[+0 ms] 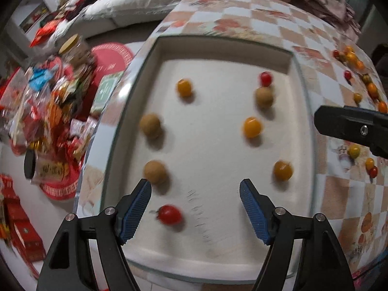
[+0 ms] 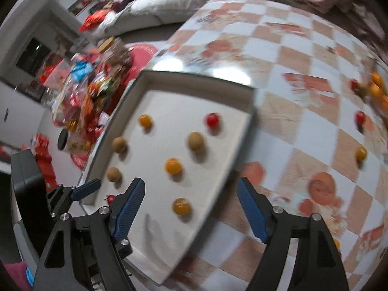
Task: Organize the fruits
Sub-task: 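Grasp a yellow tomato with the left tool while the right grasps a red cherry tomato, then carry both tomatoes over the white tray with both tools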
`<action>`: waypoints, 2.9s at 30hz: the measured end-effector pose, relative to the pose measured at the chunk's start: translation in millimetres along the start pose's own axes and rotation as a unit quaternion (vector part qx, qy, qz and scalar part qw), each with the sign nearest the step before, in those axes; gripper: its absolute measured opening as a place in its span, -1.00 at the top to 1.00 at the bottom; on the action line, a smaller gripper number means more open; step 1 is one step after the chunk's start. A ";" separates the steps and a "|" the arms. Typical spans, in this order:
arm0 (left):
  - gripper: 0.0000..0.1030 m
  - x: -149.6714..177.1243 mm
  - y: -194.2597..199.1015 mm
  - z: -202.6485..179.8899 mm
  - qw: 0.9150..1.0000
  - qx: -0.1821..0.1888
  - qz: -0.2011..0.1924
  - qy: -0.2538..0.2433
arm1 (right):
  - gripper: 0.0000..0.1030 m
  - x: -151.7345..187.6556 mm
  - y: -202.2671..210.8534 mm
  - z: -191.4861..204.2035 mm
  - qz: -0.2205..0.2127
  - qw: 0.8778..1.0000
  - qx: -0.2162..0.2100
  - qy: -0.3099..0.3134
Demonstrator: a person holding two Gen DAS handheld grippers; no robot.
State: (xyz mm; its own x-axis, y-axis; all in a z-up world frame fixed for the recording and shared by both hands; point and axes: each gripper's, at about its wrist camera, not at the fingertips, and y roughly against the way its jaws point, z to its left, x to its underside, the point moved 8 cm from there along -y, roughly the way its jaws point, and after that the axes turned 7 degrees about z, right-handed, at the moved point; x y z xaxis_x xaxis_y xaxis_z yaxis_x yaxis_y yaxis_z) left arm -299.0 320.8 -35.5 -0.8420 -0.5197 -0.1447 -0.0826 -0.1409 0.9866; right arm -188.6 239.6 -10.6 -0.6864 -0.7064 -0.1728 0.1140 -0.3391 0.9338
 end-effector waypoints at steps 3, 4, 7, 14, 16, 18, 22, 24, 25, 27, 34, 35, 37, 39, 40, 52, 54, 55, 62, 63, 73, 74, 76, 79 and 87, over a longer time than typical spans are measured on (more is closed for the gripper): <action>-0.48 -9.9 5.4 -18.9 1.000 0.005 -0.008 -0.026 | -0.57 6.0 11.4 -29.1 -0.005 0.999 0.008 -0.035; -0.48 -12.9 6.6 -25.2 0.999 0.007 -0.010 -0.034 | -0.57 9.9 16.0 -40.9 -0.008 0.999 0.011 -0.050; -0.48 -21.1 12.0 -43.3 0.998 0.013 -0.017 -0.055 | -0.57 20.6 27.6 -66.4 -0.016 0.997 0.023 -0.078; -0.48 -36.2 31.8 -96.2 0.993 0.036 -0.034 -0.110 | -0.57 53.7 44.3 -119.4 -0.022 0.989 0.051 -0.137; -0.48 -37.9 35.9 -109.6 0.990 0.042 -0.038 -0.126 | -0.57 64.7 48.3 -133.6 -0.024 0.986 0.059 -0.155; -0.48 -38.8 38.5 -123.8 0.988 0.049 -0.038 -0.138 | -0.57 73.2 51.1 -143.8 -0.024 0.984 0.063 -0.167; -0.48 -37.3 37.4 -150.5 0.984 0.061 -0.032 -0.163 | -0.57 94.3 52.2 -165.1 -0.020 0.979 0.084 -0.182; -0.48 -33.1 32.7 -164.5 0.981 0.073 -0.021 -0.180 | -0.57 104.4 52.5 -173.0 -0.018 0.978 0.095 -0.184; -0.48 -30.3 30.0 -170.9 0.979 0.077 -0.016 -0.186 | -0.57 107.6 52.3 -175.5 -0.016 0.978 0.098 -0.185; -0.48 -25.6 22.7 -185.3 0.976 0.081 -0.007 -0.200 | -0.57 117.2 51.0 -182.7 -0.013 0.976 0.102 -0.189; -0.48 -18.1 8.3 -221.4 0.967 0.092 0.000 -0.236 | -0.57 140.4 44.1 -199.8 -0.002 0.974 0.109 -0.196; -0.48 -18.5 5.5 -225.7 0.967 0.092 0.000 -0.238 | -0.57 141.8 43.3 -200.7 -0.001 0.975 0.109 -0.196; -0.48 -21.0 0.7 -231.2 0.967 0.086 0.000 -0.238 | -0.57 144.2 41.6 -201.3 -0.001 0.976 0.107 -0.192; -0.48 -23.6 -3.2 -235.9 0.968 0.083 -0.002 -0.237 | -0.54 144.5 40.3 -201.1 -0.002 0.977 0.103 -0.188; -0.48 -24.6 -4.4 -237.1 0.968 0.082 -0.001 -0.236 | -0.51 144.3 39.7 -201.0 -0.003 0.977 0.102 -0.186; 0.12 -30.5 -15.3 -242.0 0.971 0.073 0.002 -0.226 | -0.23 132.7 25.7 -192.2 -0.008 0.985 0.104 -0.138; 0.18 -29.7 -14.7 -243.2 0.971 0.073 0.001 -0.230 | -0.18 128.6 24.4 -190.4 -0.010 0.986 0.108 -0.128; 0.22 -29.7 -14.6 -243.5 0.970 0.074 0.002 -0.230 | -0.15 125.5 23.8 -189.7 -0.012 0.986 0.109 -0.123; 0.45 -31.6 -14.0 -241.9 0.971 0.085 0.007 -0.222 | 0.45 121.6 22.8 -189.2 -0.009 0.987 0.115 -0.116; 0.56 -31.8 -13.7 -241.2 0.971 0.088 0.009 -0.220 | 0.54 122.8 23.5 -189.9 -0.008 0.987 0.110 -0.119; 0.56 -31.6 5.7 -233.6 0.972 0.125 0.006 -0.201 | 0.55 125.2 39.1 -197.2 -0.017 0.982 0.069 -0.175; 0.56 -32.0 9.0 -231.8 0.972 0.128 0.005 -0.199 | 0.55 124.9 40.6 -197.4 -0.019 0.982 0.067 -0.177; 0.56 -32.9 13.3 -229.1 0.972 0.132 0.003 -0.195 | 0.55 123.2 43.8 -196.9 -0.021 0.981 0.063 -0.182; 0.56 -35.3 20.1 -220.0 0.973 0.134 -0.001 -0.190 | 0.55 119.8 48.0 -193.8 -0.025 0.981 0.059 -0.183; 0.56 -38.5 32.3 -202.5 0.976 0.134 -0.011 -0.174 | 0.55 106.5 54.1 -182.0 -0.030 0.983 0.055 -0.172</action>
State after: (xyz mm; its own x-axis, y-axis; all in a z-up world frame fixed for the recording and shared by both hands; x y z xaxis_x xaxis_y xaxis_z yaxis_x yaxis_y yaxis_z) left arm -161.2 165.6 -13.4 -0.9644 -0.1952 -0.1784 -0.2006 0.1004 0.9745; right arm -124.8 32.9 -35.5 -0.8943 -0.4284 -0.1294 0.0005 -0.2901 0.9570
